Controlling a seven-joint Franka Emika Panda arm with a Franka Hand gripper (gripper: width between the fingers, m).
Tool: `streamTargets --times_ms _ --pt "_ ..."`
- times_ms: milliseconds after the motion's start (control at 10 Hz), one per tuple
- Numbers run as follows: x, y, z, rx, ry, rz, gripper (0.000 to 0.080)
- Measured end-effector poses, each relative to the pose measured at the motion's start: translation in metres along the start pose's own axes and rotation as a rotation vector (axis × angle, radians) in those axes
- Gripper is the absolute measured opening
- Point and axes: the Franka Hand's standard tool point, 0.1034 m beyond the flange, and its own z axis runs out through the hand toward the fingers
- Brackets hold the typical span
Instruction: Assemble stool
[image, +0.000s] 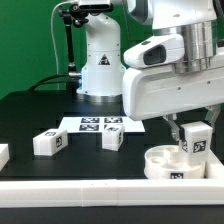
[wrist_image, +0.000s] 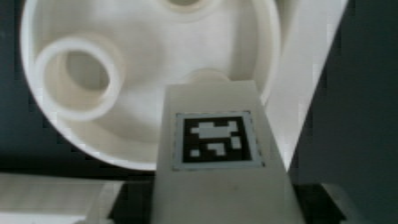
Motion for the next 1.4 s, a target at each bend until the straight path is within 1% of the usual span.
streamTargets --times_ms 200,300,600,800,1100,1200,1300,1400 --pt "0.0006 0.0001 0.0001 0.004 0.008 0.134 0.034" --pt "0.0009 -0.001 0.0004 0.011 0.011 0.222 0.034" --pt "-0.0002 -0.0012 0.0009 0.009 0.018 0.456 0.034" --pt "-0.0007 -0.0037 0.0023 0.021 0.019 0.649 0.034" --pt "-0.0009 -0.0064 0.0027 0.016 0.02 0.911 0.034" --pt "-0.0005 -0.0064 0.0027 0.016 0.02 0.948 0.034" --pt "0.0001 -0.0058 0.0026 0.022 0.018 1.026 0.034" --pt "0.0001 -0.0057 0.0028 0.033 0.012 1.101 0.034"
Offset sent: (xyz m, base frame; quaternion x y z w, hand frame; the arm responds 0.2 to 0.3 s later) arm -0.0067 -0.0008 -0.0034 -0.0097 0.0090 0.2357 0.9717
